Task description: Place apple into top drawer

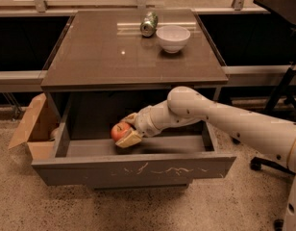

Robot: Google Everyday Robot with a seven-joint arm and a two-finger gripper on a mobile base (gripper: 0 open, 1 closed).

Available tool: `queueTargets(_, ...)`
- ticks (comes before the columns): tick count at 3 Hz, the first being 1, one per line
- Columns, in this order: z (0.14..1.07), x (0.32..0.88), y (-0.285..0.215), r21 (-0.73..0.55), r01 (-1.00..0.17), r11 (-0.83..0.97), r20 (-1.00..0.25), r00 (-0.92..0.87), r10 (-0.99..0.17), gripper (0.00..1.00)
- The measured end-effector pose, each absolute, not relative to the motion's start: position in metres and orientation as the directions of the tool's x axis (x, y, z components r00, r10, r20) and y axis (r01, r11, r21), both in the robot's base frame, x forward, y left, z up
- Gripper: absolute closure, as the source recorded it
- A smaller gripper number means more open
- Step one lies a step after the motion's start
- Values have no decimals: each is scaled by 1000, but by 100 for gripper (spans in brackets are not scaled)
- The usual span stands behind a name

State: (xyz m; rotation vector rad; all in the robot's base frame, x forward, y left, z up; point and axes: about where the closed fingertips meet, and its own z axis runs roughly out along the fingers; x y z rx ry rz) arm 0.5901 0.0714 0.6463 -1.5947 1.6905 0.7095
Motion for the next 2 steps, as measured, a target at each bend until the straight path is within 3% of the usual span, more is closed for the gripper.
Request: queueTargets(2,645,608,64,-95,-990,100,-803,17,-595,11)
